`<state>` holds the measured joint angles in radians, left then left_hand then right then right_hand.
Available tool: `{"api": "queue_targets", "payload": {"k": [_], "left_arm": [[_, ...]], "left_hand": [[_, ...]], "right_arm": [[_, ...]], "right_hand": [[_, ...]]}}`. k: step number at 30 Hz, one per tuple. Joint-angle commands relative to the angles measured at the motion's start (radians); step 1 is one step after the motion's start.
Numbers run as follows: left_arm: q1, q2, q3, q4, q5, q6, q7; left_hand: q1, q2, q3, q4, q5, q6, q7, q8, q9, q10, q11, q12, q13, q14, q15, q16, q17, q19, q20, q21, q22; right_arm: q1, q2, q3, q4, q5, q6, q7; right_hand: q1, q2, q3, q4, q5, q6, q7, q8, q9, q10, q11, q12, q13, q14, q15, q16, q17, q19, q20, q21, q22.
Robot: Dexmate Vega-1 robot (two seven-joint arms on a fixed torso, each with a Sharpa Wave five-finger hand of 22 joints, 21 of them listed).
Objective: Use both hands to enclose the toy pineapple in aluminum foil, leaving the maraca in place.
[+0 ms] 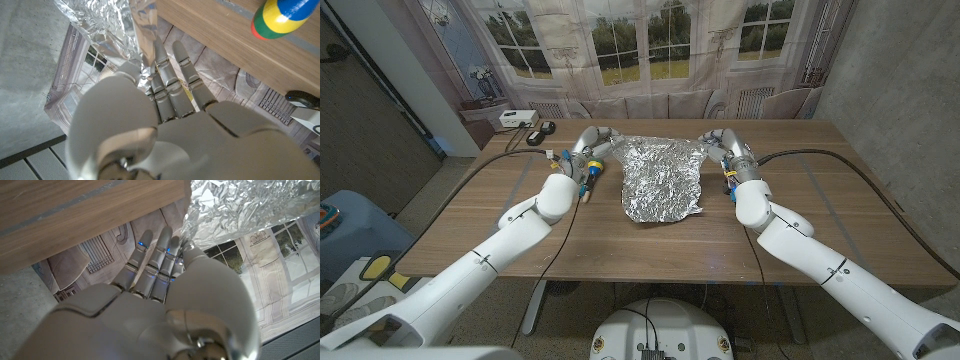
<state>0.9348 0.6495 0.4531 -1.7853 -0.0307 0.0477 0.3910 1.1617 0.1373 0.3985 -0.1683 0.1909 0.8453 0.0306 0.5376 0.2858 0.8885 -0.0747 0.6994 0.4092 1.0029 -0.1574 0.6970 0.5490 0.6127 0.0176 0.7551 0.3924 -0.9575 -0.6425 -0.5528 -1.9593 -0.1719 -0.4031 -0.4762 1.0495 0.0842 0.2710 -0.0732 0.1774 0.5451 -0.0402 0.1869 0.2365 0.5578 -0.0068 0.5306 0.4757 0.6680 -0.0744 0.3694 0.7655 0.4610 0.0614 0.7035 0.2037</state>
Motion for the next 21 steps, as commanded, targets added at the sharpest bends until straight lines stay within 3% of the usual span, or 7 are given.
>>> {"api": "queue_targets", "payload": {"k": [1,5,7,9,11,18,21], "left_arm": [[-0.011,-0.076,-0.008,0.087,-0.080,-0.041,0.021],[-0.026,-0.087,0.002,0.110,-0.098,-0.042,0.007],[-0.032,-0.093,0.009,0.119,-0.102,-0.040,0.007],[-0.041,-0.094,0.016,0.125,-0.104,-0.035,0.001],[-0.048,-0.097,0.022,0.128,-0.105,-0.022,0.000],[-0.067,-0.101,0.034,0.129,-0.120,0.008,-0.009],[-0.069,-0.104,0.031,0.122,-0.140,0.025,-0.013]], "left_hand": [[0.027,0.013,0.009,0.001,-0.006,0.049,0.042,0.007,-0.004,0.072,-0.055,0.097,0.097,0.014,-0.064,-0.006,0.006,0.005,-0.002,0.014,0.004],[0.028,0.013,0.012,0.003,-0.007,0.050,0.046,0.005,-0.006,0.073,-0.052,0.099,0.101,0.017,-0.064,-0.010,0.007,0.003,-0.003,0.021,0.005],[0.028,0.012,0.013,0.003,-0.007,0.052,0.045,0.004,-0.008,0.074,-0.050,0.099,0.102,0.020,-0.064,-0.011,0.008,0.005,-0.004,0.026,0.006],[0.028,0.011,0.014,0.003,-0.007,0.052,0.046,0.003,-0.008,0.074,-0.050,0.099,0.104,0.021,-0.064,-0.013,0.008,0.004,-0.005,0.029,0.006],[0.029,0.010,0.016,0.003,-0.007,0.054,0.048,0.002,-0.010,0.078,-0.047,0.099,0.102,0.024,-0.064,-0.015,0.009,0.003,-0.006,0.033,0.007],[0.036,0.003,0.022,-0.002,-0.004,0.062,0.050,0.000,-0.014,0.083,-0.043,0.095,0.099,0.037,-0.065,-0.019,0.011,0.005,-0.008,0.050,0.008],[0.041,0.000,0.024,-0.004,-0.002,0.069,0.055,-0.001,-0.017,0.092,-0.042,0.098,0.102,0.047,-0.067,-0.019,0.014,0.011,-0.010,0.061,0.009]], "right_arm": [[-0.044,-0.012,0.033,0.001,0.037,0.065,-0.024],[-0.073,-0.002,0.048,0.022,0.034,0.146,-0.082],[-0.097,0.027,0.064,0.072,0.042,0.270,-0.153],[-0.115,0.077,0.075,0.132,0.024,0.393,-0.261],[-0.124,0.107,0.082,0.175,-0.001,0.485,-0.336],[-0.152,0.134,0.085,0.224,-0.166,0.621,-0.493],[-0.166,0.095,0.075,0.203,-0.246,0.637,-0.480]], "right_hand": [[-0.145,-0.040,-0.044,0.031,0.009,-0.225,-0.015,-0.011,-0.022,-0.233,0.024,-0.166,-0.070,-0.210,0.043,-0.147,-0.103,-0.107,0.033,-0.037,-0.016],[-0.269,-0.057,-0.097,0.062,0.014,-0.359,-0.013,-0.003,-0.032,-0.367,0.062,-0.280,-0.118,-0.420,0.105,-0.190,-0.162,-0.256,0.066,-0.124,-0.024],[-0.323,-0.047,-0.113,0.086,0.012,-0.378,0.002,0.001,-0.032,-0.399,0.070,-0.303,-0.127,-0.447,0.108,-0.183,-0.173,-0.287,0.073,-0.146,-0.024],[-0.331,-0.038,-0.113,0.089,0.012,-0.366,0.016,0.009,-0.030,-0.401,0.070,-0.306,-0.129,-0.449,0.102,-0.178,-0.178,-0.294,0.077,-0.153,-0.024],[-0.278,-0.014,-0.081,0.048,0.015,-0.338,0.028,0.024,-0.025,-0.368,0.070,-0.298,-0.135,-0.400,0.080,-0.158,-0.205,-0.257,0.074,-0.152,-0.024],[-0.218,0.000,-0.034,-0.015,0.011,-0.327,0.035,0.035,-0.007,-0.303,0.044,-0.248,-0.119,-0.297,0.032,-0.143,-0.245,-0.154,0.034,-0.129,-0.022],[-0.174,0.002,0.003,-0.064,0.013,-0.243,0.014,0.067,0.004,-0.193,0.015,-0.172,-0.097,-0.192,-0.021,-0.130,-0.265,-0.063,-0.040,-0.106,-0.022]]}}
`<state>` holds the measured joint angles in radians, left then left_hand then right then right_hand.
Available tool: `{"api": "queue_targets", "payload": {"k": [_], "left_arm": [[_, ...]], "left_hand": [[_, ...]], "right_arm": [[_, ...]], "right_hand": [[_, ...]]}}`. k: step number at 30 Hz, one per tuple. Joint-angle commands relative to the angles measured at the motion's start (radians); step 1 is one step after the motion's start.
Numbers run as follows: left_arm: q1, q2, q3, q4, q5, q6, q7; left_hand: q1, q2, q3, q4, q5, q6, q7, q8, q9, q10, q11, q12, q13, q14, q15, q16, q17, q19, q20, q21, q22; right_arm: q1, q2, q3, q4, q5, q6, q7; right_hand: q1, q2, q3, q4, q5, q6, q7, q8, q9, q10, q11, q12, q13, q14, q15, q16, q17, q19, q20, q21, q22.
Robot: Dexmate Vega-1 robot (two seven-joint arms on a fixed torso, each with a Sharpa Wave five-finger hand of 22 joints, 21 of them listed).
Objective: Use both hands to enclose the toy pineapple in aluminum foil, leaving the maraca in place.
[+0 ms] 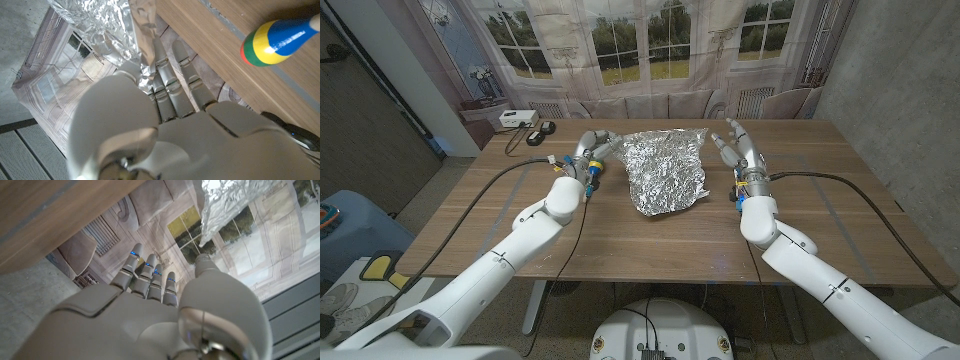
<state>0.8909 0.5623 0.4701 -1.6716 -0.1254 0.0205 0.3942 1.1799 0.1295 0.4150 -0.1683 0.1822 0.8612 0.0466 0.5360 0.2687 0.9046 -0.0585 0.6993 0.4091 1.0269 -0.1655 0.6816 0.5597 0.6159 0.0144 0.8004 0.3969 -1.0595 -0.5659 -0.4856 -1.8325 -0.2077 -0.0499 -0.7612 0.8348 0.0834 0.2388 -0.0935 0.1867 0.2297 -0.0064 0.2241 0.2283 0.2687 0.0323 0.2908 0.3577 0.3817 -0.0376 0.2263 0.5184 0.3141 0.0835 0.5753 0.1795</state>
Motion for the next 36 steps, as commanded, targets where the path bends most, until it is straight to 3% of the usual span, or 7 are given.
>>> {"api": "queue_targets", "payload": {"k": [1,4,6,9,14,24,36], "left_arm": [[-0.027,-0.016,0.015,0.004,-0.046,0.061,-0.015],[-0.028,-0.013,0.014,-0.015,-0.052,0.094,-0.007],[-0.027,-0.010,0.012,-0.030,-0.055,0.114,0.000],[-0.024,-0.002,0.011,-0.059,-0.055,0.159,0.014],[-0.015,0.011,0.007,-0.094,-0.059,0.211,0.031],[-0.009,0.040,0.005,-0.177,-0.063,0.344,0.058],[0.001,0.037,-0.022,-0.195,-0.134,0.412,0.065]], "left_hand": [[0.023,0.007,0.009,-0.004,0.007,0.054,0.039,0.001,0.000,0.077,-0.057,0.097,0.101,0.025,-0.059,-0.004,0.004,0.007,-0.007,0.016,0.005],[0.028,0.002,0.010,-0.007,0.009,0.059,0.042,0.000,-0.002,0.083,-0.056,0.099,0.103,0.030,-0.059,-0.003,0.007,0.010,-0.008,0.024,0.005],[0.030,0.000,0.011,-0.007,0.010,0.063,0.044,0.000,-0.003,0.087,-0.053,0.100,0.105,0.032,-0.059,-0.004,0.009,0.010,-0.009,0.028,0.006],[0.030,-0.006,0.010,-0.006,0.013,0.071,0.050,0.000,-0.005,0.094,-0.053,0.101,0.105,0.042,-0.056,-0.002,0.013,0.011,-0.011,0.037,0.006],[0.034,-0.016,0.012,-0.008,0.017,0.085,0.054,-0.001,-0.009,0.110,-0.048,0.105,0.109,0.060,-0.055,0.001,0.018,0.016,-0.015,0.054,0.006],[0.041,-0.038,0.016,-0.009,0.027,0.116,0.066,-0.001,-0.018,0.135,-0.032,0.107,0.113,0.088,-0.054,-0.001,0.024,0.031,-0.022,0.087,0.005],[0.044,-0.062,0.022,-0.006,0.044,0.151,0.080,-0.007,-0.029,0.161,-0.018,0.113,0.131,0.126,-0.050,-0.002,0.030,0.045,-0.030,0.129,0.000]], "right_arm": [[-0.071,0.003,0.005,0.063,-0.230,0.282,-0.178],[-0.089,-0.034,-0.001,0.031,-0.270,0.277,-0.133],[-0.105,-0.061,0.002,-0.004,-0.274,0.259,-0.079],[-0.127,-0.131,0.014,-0.090,-0.260,0.178,0.083],[-0.116,-0.201,0.018,-0.158,-0.211,0.100,0.294],[-0.043,-0.227,-0.035,-0.183,-0.281,0.004,0.448],[0.064,-0.238,-0.114,-0.183,-0.349,-0.055,0.615]], "right_hand": [[0.041,0.000,0.037,-0.045,0.003,0.090,-0.022,0.036,0.013,0.102,-0.024,0.073,0.023,0.100,-0.060,0.012,-0.021,0.086,-0.063,0.022,0.002],[0.026,-0.019,0.032,-0.046,0.001,0.144,-0.033,0.052,0.012,0.133,-0.033,0.090,0.024,0.102,-0.065,0.000,-0.034,0.082,-0.065,0.016,0.001],[0.004,-0.027,0.031,-0.041,0.003,0.220,-0.047,0.078,0.011,0.181,-0.042,0.108,0.020,0.153,-0.071,0.013,-0.040,0.104,-0.052,0.019,0.002],[-0.012,-0.043,0.032,-0.044,0.008,0.275,-0.052,0.095,0.007,0.234,-0.034,0.124,0.014,0.206,-0.075,0.025,-0.046,0.142,-0.052,0.030,0.004],[-0.018,-0.063,0.045,-0.053,0.017,0.222,-0.054,0.062,0.000,0.129,-0.028,0.054,-0.005,0.092,-0.044,-0.029,-0.083,0.105,-0.026,0.001,0.000],[-0.057,-0.085,0.042,-0.043,0.022,0.156,-0.068,0.025,-0.004,0.061,-0.017,-0.003,-0.022,-0.026,-0.004,-0.045,-0.114,0.029,0.054,-0.059,-0.006],[-0.087,-0.087,0.044,-0.038,0.026,0.080,-0.097,-0.010,-0.004,-0.040,-0.027,-0.066,-0.034,-0.147,0.017,-0.046,-0.146,-0.028,0.096,-0.121,-0.008]]}}
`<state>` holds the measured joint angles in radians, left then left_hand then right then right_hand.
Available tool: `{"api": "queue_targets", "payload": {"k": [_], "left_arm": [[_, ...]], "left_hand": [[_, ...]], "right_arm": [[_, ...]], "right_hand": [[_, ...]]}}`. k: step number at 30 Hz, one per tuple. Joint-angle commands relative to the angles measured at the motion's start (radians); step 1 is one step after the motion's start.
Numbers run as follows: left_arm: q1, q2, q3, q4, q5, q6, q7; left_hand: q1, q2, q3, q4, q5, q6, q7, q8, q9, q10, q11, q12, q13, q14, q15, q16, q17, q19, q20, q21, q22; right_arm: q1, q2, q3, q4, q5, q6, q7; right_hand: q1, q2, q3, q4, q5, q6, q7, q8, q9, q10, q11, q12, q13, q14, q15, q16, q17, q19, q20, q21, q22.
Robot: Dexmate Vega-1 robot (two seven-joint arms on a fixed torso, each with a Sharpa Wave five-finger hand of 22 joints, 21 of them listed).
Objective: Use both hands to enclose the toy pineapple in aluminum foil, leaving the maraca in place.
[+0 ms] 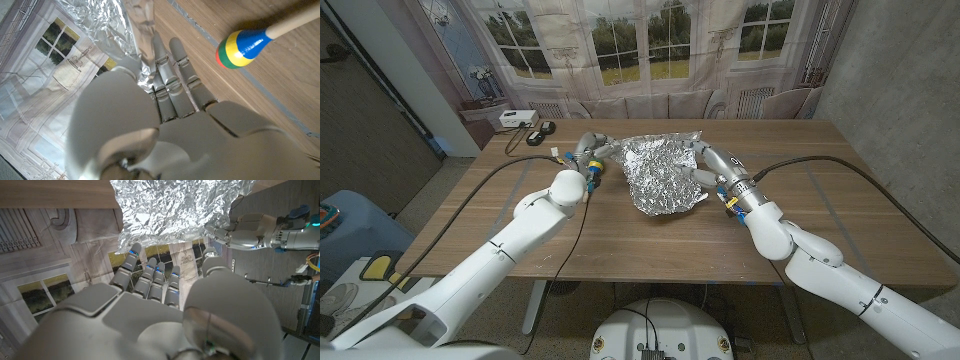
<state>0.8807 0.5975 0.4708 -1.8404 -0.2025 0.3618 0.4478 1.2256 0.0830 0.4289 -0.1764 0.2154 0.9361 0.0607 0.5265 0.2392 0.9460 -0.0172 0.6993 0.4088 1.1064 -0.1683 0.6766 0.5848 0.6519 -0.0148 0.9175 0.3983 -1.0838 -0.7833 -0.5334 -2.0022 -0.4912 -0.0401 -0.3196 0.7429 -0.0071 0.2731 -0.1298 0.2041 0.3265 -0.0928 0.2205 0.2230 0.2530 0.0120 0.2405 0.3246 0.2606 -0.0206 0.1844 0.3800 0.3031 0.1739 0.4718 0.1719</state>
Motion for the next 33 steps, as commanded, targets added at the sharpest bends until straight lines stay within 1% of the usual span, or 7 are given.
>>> {"api": "queue_targets", "payload": {"k": [1,6,13,17,20,25,33], "left_arm": [[0.014,-0.001,-0.027,-0.024,-0.064,0.070,0.016],[0.019,-0.009,-0.041,-0.003,-0.102,0.060,0.019],[0.003,-0.019,-0.040,0.058,-0.138,0.011,-0.002],[-0.013,-0.022,-0.032,0.087,-0.151,0.005,-0.012],[-0.028,-0.024,-0.026,0.107,-0.161,0.005,-0.021],[-0.053,-0.025,-0.013,0.134,-0.169,0.007,-0.035],[-0.084,-0.017,0.002,0.150,-0.191,0.041,-0.062]], "left_hand": [[-0.001,-0.019,0.008,0.001,0.012,0.078,0.068,0.003,0.001,0.120,-0.058,0.113,0.133,0.050,-0.048,0.004,0.006,0.009,0.000,0.014,-0.002],[0.000,-0.023,0.011,0.002,0.017,0.079,0.073,0.001,0.003,0.127,-0.055,0.111,0.135,0.057,-0.046,0.001,0.008,0.011,0.001,0.026,-0.004],[0.004,-0.025,0.015,0.003,0.022,0.078,0.077,-0.003,0.007,0.126,-0.055,0.111,0.148,0.055,-0.041,-0.002,0.015,0.003,0.001,0.040,-0.007],[0.005,-0.028,0.016,0.003,0.024,0.081,0.077,-0.003,0.011,0.129,-0.056,0.108,0.146,0.059,-0.041,-0.004,0.017,0.004,0.000,0.048,-0.009],[0.007,-0.029,0.018,0.003,0.025,0.082,0.083,-0.004,0.012,0.133,-0.049,0.108,0.148,0.063,-0.037,-0.003,0.019,0.002,0.000,0.053,-0.010],[0.009,-0.030,0.020,0.004,0.028,0.085,0.087,-0.005,0.016,0.137,-0.044,0.108,0.154,0.067,-0.036,-0.003,0.024,-0.001,0.001,0.064,-0.013],[0.013,-0.033,0.023,0.004,0.030,0.093,0.088,-0.006,0.020,0.142,-0.041,0.107,0.161,0.073,-0.038,-0.004,0.031,-0.003,-0.001,0.079,-0.017]], "right_arm": [[0.097,-0.020,-0.075,-0.014,-0.077,-0.074,0.187],[0.148,-0.009,-0.126,-0.009,-0.149,-0.115,0.260],[0.215,0.023,-0.174,0.027,-0.192,-0.128,0.324],[0.258,0.039,-0.211,0.042,-0.234,-0.155,0.393],[0.298,0.051,-0.237,0.063,-0.240,-0.151,0.455],[0.340,0.076,-0.266,0.107,-0.262,-0.132,0.465],[0.384,0.115,-0.288,0.164,-0.250,-0.114,0.471]], "right_hand": [[0.010,0.006,0.013,-0.004,0.009,-0.025,-0.012,-0.010,0.002,-0.028,-0.008,-0.017,-0.002,-0.033,0.002,-0.004,-0.011,-0.019,0.005,-0.021,0.000],[0.035,0.009,0.030,-0.020,0.003,-0.096,-0.024,-0.031,0.003,-0.087,-0.006,-0.041,-0.006,-0.097,0.014,-0.005,-0.035,-0.058,0.016,-0.060,-0.001],[0.042,0.009,0.035,-0.024,0.001,-0.100,-0.030,-0.028,0.003,-0.100,-0.009,-0.043,-0.007,-0.109,0.016,-0.003,-0.043,-0.065,0.026,-0.071,-0.001],[0.044,0.014,0.042,-0.022,-0.002,-0.124,-0.050,-0.030,0.004,-0.135,-0.009,-0.050,-0.010,-0.142,0.032,-0.003,-0.054,-0.082,0.038,-0.092,-0.001],[0.059,0.023,0.057,-0.028,-0.008,-0.157,-0.053,-0.035,0.003,-0.163,-0.005,-0.053,-0.012,-0.182,0.042,-0.006,-0.064,-0.107,0.019,-0.115,-0.001],[0.083,0.039,0.079,-0.036,-0.003,-0.187,-0.052,-0.036,0.002,-0.187,0.001,-0.053,-0.015,-0.197,0.042,0.000,-0.072,-0.108,0.005,-0.128,-0.001],[0.024,0.021,0.053,-0.006,-0.012,-0.193,-0.059,-0.029,0.003,-0.190,0.003,-0.045,-0.018,-0.201,0.047,0.010,-0.079,-0.108,0.031,-0.143,0.000]]}}
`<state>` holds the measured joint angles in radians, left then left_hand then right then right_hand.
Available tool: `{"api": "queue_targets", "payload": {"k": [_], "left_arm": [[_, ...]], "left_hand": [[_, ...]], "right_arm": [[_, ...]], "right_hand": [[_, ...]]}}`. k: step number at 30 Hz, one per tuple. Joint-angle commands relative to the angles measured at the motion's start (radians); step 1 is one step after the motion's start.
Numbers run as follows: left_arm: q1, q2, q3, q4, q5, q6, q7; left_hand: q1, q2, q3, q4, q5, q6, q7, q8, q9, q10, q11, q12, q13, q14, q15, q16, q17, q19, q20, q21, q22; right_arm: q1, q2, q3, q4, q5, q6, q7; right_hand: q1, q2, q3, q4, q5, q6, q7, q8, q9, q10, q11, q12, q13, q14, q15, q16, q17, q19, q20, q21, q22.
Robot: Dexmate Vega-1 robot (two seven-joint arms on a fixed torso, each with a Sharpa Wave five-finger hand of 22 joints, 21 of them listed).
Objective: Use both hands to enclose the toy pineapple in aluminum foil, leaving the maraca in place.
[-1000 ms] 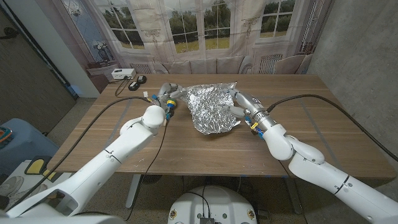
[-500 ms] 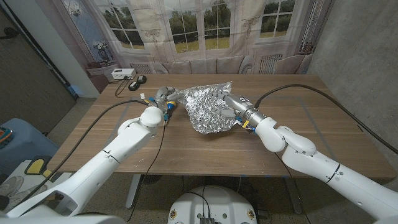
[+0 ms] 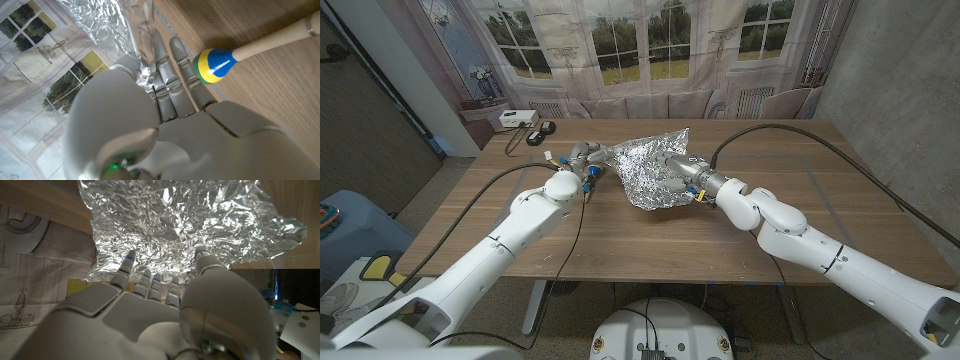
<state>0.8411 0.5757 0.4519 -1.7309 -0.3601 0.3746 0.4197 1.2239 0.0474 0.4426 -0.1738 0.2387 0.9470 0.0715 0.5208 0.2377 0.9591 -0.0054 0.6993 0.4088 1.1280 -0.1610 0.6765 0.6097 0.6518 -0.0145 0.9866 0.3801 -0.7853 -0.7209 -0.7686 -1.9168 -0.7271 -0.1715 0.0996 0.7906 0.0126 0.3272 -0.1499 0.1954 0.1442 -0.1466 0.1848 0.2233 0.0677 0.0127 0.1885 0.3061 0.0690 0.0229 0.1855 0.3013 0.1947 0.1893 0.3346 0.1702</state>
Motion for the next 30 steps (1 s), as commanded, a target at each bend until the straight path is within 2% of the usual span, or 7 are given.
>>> {"api": "queue_targets", "payload": {"k": [1,2,3,5,7,16,30], "left_arm": [[-0.048,0.009,0.023,0.038,-0.036,0.037,-0.038],[-0.052,0.015,0.025,0.036,-0.039,0.048,-0.045],[-0.055,0.019,0.027,0.032,-0.041,0.058,-0.048],[-0.059,0.027,0.028,0.026,-0.049,0.074,-0.056],[-0.061,0.032,0.029,0.022,-0.053,0.082,-0.059],[-0.067,0.048,0.031,0.008,-0.072,0.122,-0.059],[-0.063,0.051,0.031,0.015,-0.083,0.106,-0.053]], "left_hand": [[0.015,0.002,0.009,0.002,0.007,0.083,0.077,-0.001,0.021,0.128,-0.053,0.107,0.164,0.049,-0.046,-0.004,0.008,-0.003,-0.002,0.012,0.001],[0.016,0.003,0.010,0.002,0.008,0.082,0.077,-0.002,0.022,0.127,-0.053,0.107,0.166,0.049,-0.045,-0.004,0.008,-0.005,-0.001,0.014,0.000],[0.016,0.002,0.010,0.002,0.008,0.078,0.075,-0.004,0.022,0.130,-0.051,0.106,0.165,0.052,-0.047,-0.004,0.009,-0.006,-0.001,0.016,-0.001],[0.018,0.001,0.011,0.001,0.008,0.074,0.074,-0.007,0.023,0.134,-0.052,0.107,0.165,0.052,-0.047,-0.004,0.011,-0.007,0.000,0.019,-0.001],[0.020,-0.002,0.011,0.000,0.009,0.075,0.074,-0.007,0.025,0.138,-0.052,0.107,0.166,0.055,-0.045,-0.004,0.013,-0.006,0.001,0.024,-0.003],[0.026,-0.009,0.014,-0.001,0.012,0.082,0.080,-0.009,0.030,0.145,-0.046,0.107,0.176,0.066,-0.037,-0.003,0.021,-0.011,0.001,0.042,-0.008],[0.014,-0.006,0.015,0.012,0.013,0.089,0.080,-0.016,0.039,0.152,-0.048,0.101,0.190,0.072,-0.041,-0.008,0.035,-0.012,-0.009,0.079,-0.021]], "right_arm": [[0.091,0.057,-0.054,0.087,-0.003,0.025,0.053],[0.094,0.063,-0.056,0.095,0.002,0.028,0.049],[0.098,0.069,-0.059,0.102,0.002,0.026,0.050],[0.102,0.083,-0.058,0.122,0.028,0.033,0.042],[0.113,0.092,-0.065,0.136,0.033,0.034,0.043],[0.205,0.125,-0.137,0.187,0.009,0.029,0.163],[0.260,0.168,-0.207,0.271,-0.023,-0.029,0.233]], "right_hand": [[-0.039,0.003,-0.005,0.022,-0.004,-0.013,-0.006,0.008,0.003,-0.005,0.003,0.008,0.000,-0.011,0.004,0.011,0.000,-0.002,0.021,-0.010,0.002],[-0.054,0.005,-0.010,0.031,-0.003,-0.012,-0.010,0.010,0.003,-0.005,0.004,0.010,0.000,-0.011,0.005,0.014,-0.001,-0.001,0.023,-0.013,0.003],[-0.122,0.032,-0.027,0.072,0.002,-0.015,-0.017,0.014,0.004,-0.004,-0.001,0.015,-0.003,-0.006,0.006,0.025,-0.001,0.005,0.023,-0.025,0.004],[-0.175,0.085,-0.032,0.112,0.003,-0.009,-0.035,0.019,0.003,0.001,-0.015,0.021,-0.005,-0.004,-0.009,0.035,0.002,0.015,0.018,-0.035,0.005],[-0.186,0.098,-0.034,0.119,0.000,-0.010,-0.052,0.019,0.003,0.001,-0.031,0.022,-0.006,-0.007,-0.017,0.036,0.001,0.014,0.018,-0.040,0.005],[-0.168,0.046,-0.052,0.056,-0.006,-0.135,-0.050,-0.004,-0.007,-0.093,-0.007,0.000,-0.016,-0.062,0.024,0.014,-0.037,-0.013,0.025,-0.089,0.007],[-0.162,0.045,-0.052,0.044,-0.004,-0.157,-0.069,0.000,-0.010,-0.094,-0.005,0.008,-0.020,-0.040,0.022,0.025,-0.046,-0.005,0.024,-0.096,0.008]]}}
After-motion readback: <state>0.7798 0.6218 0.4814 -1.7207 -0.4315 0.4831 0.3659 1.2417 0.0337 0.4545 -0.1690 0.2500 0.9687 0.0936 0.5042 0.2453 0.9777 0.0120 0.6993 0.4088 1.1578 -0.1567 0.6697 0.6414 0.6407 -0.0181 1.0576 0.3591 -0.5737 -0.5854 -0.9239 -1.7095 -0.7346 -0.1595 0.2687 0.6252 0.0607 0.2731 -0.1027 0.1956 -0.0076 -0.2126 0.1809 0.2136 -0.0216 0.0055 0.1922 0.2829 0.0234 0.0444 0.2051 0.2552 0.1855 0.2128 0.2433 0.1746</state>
